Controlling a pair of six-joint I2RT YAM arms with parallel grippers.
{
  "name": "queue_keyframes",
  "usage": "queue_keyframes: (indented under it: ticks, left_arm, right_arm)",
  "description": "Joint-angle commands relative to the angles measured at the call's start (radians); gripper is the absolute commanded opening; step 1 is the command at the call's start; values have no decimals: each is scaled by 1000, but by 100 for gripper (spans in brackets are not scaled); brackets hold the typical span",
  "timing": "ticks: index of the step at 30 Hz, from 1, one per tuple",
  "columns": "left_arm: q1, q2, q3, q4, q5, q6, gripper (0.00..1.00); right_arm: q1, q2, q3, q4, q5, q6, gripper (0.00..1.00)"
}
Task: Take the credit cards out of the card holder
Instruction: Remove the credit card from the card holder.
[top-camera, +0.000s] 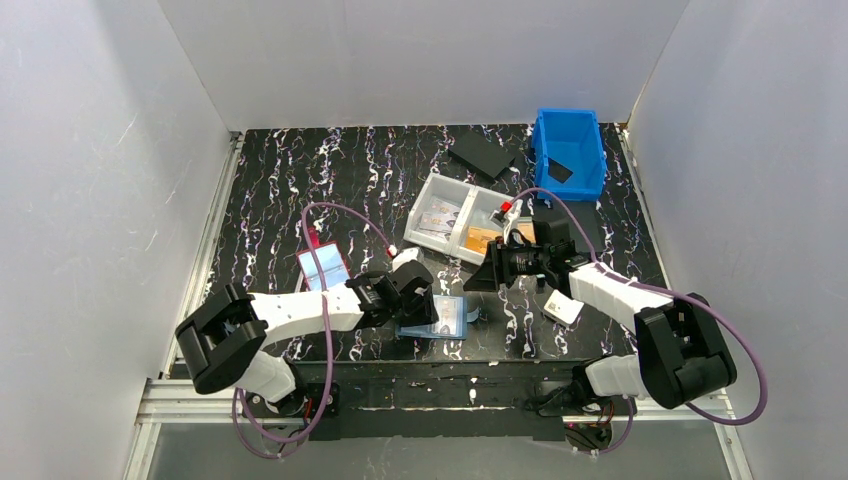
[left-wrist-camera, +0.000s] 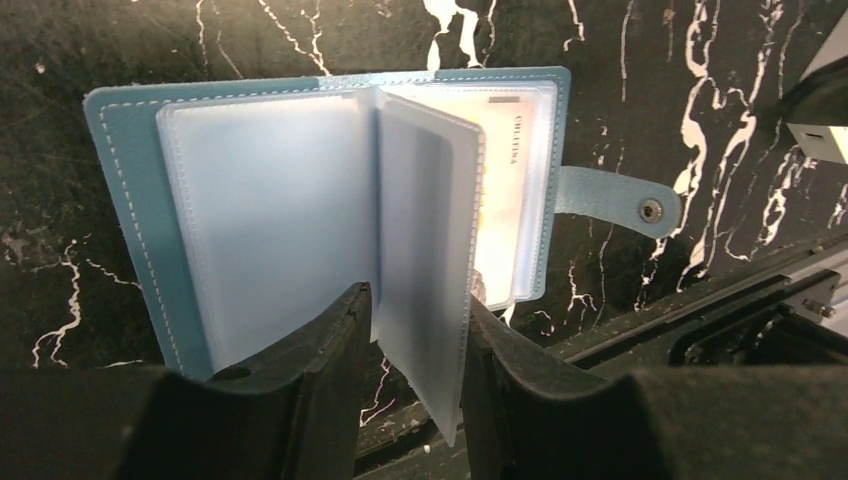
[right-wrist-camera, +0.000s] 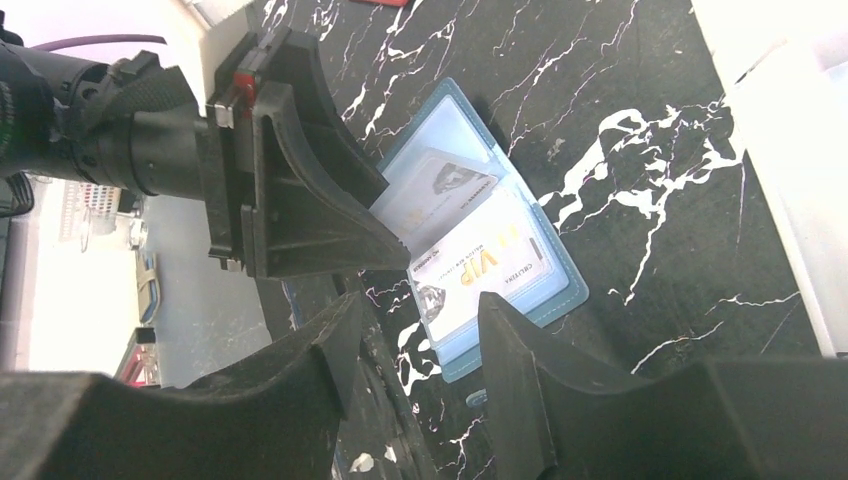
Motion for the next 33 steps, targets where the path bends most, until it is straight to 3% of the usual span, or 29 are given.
queue_keyframes:
  ticks: [1,6,9,14,18,21,25,30,33]
  left_arm:
    - [17,-43,-4,24,37,17,33]
    - [27,-46,-1,11,53,23,30]
    - [35,-47,6,-26,34,16,17]
    - [40,-48,46,-121,-11,13,7]
    - [49,-49,66,-151,-10,29,7]
    - [58,-55,73,-156,6,39,17]
    - [74,-68,75,-159,18,46,22]
    - [96,-68,68,-151,48,53,20]
    - [108,-65,61,-130,71,58,11]
  right_arm:
    - [-2,18,17,-13,-6,-36,54]
    - [-3,27,16,-17,-7,-38,53]
    - [-2,24,11,-16,-9,-38,52]
    - [-2,24,10,-11,-18,-36,51]
    - [-2,24,9,-8,-24,-35,51]
    - [0,24,8,-3,-32,-33,51]
    - [6,16,0,17,-43,-13,51]
    - [12,21,-2,28,-52,-2,50]
    - [14,26,0,30,-57,1,50]
